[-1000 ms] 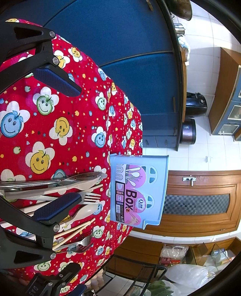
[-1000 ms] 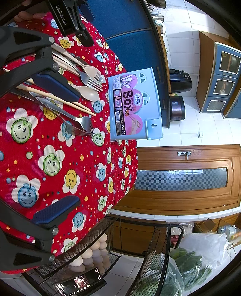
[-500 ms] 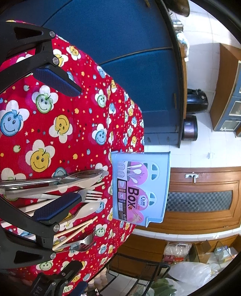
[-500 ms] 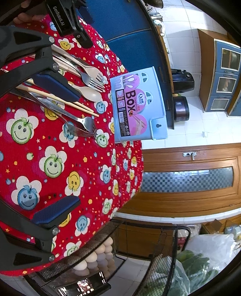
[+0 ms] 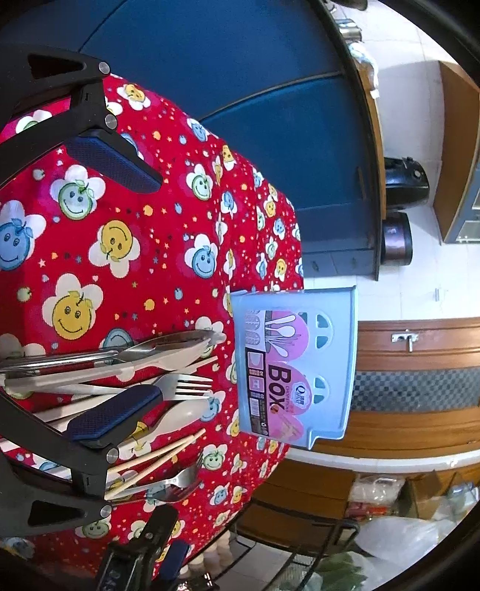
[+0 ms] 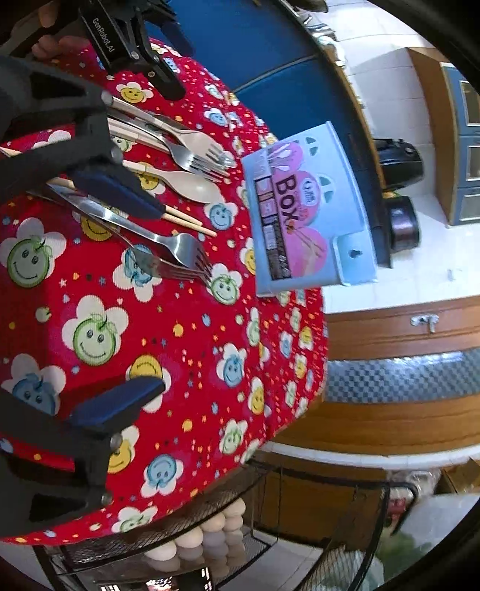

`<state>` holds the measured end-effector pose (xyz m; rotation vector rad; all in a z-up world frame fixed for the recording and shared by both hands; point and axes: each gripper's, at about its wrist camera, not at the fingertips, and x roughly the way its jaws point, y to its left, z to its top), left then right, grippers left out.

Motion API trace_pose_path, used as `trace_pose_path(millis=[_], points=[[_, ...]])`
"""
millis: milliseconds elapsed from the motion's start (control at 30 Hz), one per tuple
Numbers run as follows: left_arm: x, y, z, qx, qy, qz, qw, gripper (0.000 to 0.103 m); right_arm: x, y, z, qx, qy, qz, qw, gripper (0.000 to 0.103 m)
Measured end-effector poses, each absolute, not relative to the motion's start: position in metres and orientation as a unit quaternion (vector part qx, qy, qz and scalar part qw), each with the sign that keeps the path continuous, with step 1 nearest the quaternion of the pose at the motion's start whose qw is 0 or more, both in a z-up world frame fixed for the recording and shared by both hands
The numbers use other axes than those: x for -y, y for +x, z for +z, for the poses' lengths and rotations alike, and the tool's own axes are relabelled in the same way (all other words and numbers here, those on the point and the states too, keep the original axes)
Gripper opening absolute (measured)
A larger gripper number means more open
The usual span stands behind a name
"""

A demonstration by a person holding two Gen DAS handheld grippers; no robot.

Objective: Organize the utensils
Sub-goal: 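Lower the left tool onto a silver fork while the right tool lowers onto another fork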

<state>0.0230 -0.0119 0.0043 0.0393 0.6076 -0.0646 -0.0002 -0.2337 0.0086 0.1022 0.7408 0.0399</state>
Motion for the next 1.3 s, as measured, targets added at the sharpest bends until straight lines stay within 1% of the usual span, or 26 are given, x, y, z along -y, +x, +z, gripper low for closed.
trace_pose_path(millis=[67, 100, 167, 300, 367, 400, 467, 500, 667, 733, 767, 833, 867, 933, 1033, 1167, 1200, 1233, 1300], points=[[0.012, 0.026, 0.004, -0.304, 0.018, -0.035, 0.952, 0.103, 0.233, 0.008, 0.007, -0.383, 0.046, 0.024, 0.922, 0.072], [0.011, 0.027, 0.004, -0.307, 0.017, -0.037, 0.951, 0.103, 0.233, 0.011, 0.006, -0.389, 0.045, 0.025, 0.920, 0.069], [0.010, 0.031, 0.003, -0.313, 0.016, -0.042, 0.949, 0.103, 0.234, 0.019, 0.004, -0.411, 0.050, 0.035, 0.910, 0.059], [0.008, 0.038, 0.004, -0.324, 0.014, -0.052, 0.945, 0.102, 0.237, 0.031, -0.002, -0.438, 0.056, 0.039, 0.896, 0.048], [0.008, 0.042, 0.003, -0.330, 0.014, -0.056, 0.942, 0.100, 0.239, 0.034, -0.001, -0.444, 0.053, 0.038, 0.894, 0.034], [0.009, 0.044, 0.003, -0.333, 0.015, -0.058, 0.941, 0.099, 0.238, 0.036, -0.002, -0.446, 0.053, 0.037, 0.893, 0.030], [0.012, 0.048, 0.002, -0.341, 0.018, -0.071, 0.937, 0.096, 0.243, 0.040, -0.003, -0.454, 0.065, 0.043, 0.888, 0.019], [0.014, 0.049, 0.002, -0.342, 0.019, -0.073, 0.937, 0.094, 0.244, 0.042, -0.003, -0.456, 0.069, 0.044, 0.886, 0.017], [0.026, 0.049, 0.003, -0.339, 0.037, -0.090, 0.936, 0.085, 0.250, 0.046, 0.000, -0.455, 0.086, 0.057, 0.884, 0.009], [0.031, 0.050, 0.005, -0.338, 0.043, -0.098, 0.935, 0.077, 0.249, 0.047, 0.001, -0.453, 0.085, 0.061, 0.885, 0.009], [0.034, 0.051, 0.006, -0.339, 0.045, -0.103, 0.934, 0.075, 0.249, 0.047, 0.002, -0.451, 0.085, 0.064, 0.886, 0.008], [0.037, 0.054, 0.007, -0.343, 0.042, -0.116, 0.931, 0.063, 0.249, 0.047, 0.003, -0.449, 0.085, 0.067, 0.887, 0.007], [0.038, 0.056, 0.006, -0.347, 0.040, -0.123, 0.929, 0.059, 0.249, 0.047, 0.004, -0.447, 0.086, 0.069, 0.888, 0.007], [0.039, 0.060, 0.005, -0.354, 0.036, -0.132, 0.925, 0.045, 0.250, 0.047, 0.005, -0.443, 0.087, 0.073, 0.889, 0.006], [0.039, 0.068, 0.002, -0.368, 0.029, -0.145, 0.918, 0.038, 0.255, 0.047, 0.007, -0.437, 0.090, 0.076, 0.892, 0.005], [0.039, 0.079, -0.002, -0.387, 0.014, -0.161, 0.908, 0.033, 0.261, 0.047, 0.012, -0.426, 0.098, 0.079, 0.896, 0.004], [0.039, 0.080, -0.003, -0.390, 0.010, -0.162, 0.906, 0.031, 0.262, 0.047, 0.014, -0.423, 0.099, 0.080, 0.897, 0.004], [0.039, 0.082, -0.005, -0.393, 0.007, -0.164, 0.905, 0.025, 0.263, 0.048, 0.015, -0.420, 0.099, 0.081, 0.898, 0.004], [0.039, 0.086, -0.006, -0.400, 0.000, -0.168, 0.901, 0.021, 0.264, 0.048, 0.018, -0.415, 0.097, 0.082, 0.901, 0.004]])
